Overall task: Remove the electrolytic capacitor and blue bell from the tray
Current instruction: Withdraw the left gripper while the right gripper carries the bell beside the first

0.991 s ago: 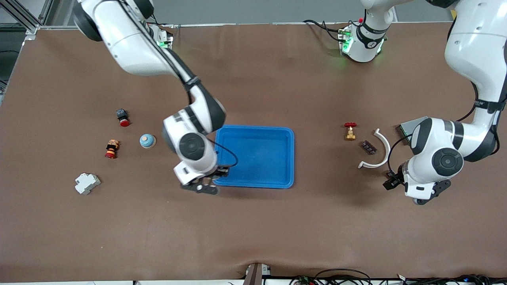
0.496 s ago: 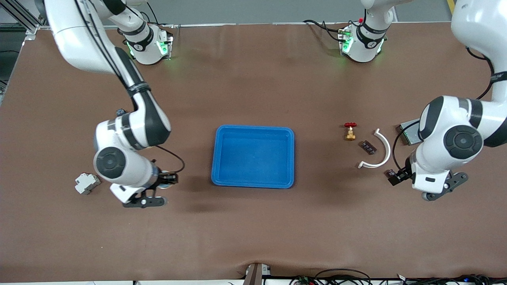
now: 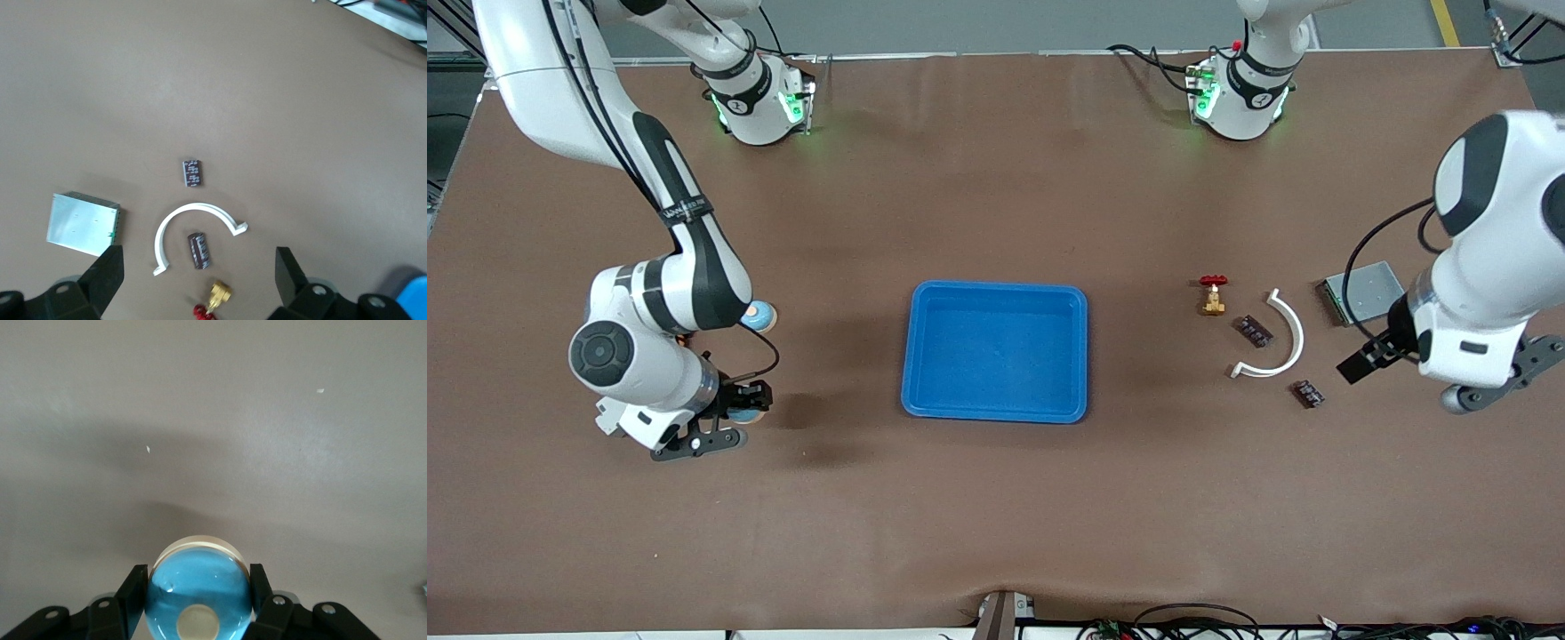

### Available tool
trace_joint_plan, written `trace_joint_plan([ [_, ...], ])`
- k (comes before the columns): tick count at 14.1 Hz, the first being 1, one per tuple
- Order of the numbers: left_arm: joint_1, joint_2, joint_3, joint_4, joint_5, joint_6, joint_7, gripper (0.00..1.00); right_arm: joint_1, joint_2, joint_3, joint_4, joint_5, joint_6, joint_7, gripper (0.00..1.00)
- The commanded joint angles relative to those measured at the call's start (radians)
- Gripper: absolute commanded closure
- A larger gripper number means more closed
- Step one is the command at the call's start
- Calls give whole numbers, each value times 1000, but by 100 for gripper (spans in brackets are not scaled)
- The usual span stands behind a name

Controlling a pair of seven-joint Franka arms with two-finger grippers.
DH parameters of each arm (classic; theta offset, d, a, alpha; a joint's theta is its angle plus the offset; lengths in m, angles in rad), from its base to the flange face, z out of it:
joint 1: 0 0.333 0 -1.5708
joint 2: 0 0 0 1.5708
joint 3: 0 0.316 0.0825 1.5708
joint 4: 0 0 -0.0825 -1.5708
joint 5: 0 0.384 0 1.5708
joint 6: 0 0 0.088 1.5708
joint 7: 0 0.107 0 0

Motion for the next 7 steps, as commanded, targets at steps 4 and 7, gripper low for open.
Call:
trace_joint_plan([
  [4, 22, -142, 5, -16, -111, -108, 180, 0, -79, -82, 12, -287, 8, 271, -131, 100],
  [7, -99, -197, 205, -22, -177, -149, 350, 0, -88, -84, 12, -321, 5, 295, -137, 100],
])
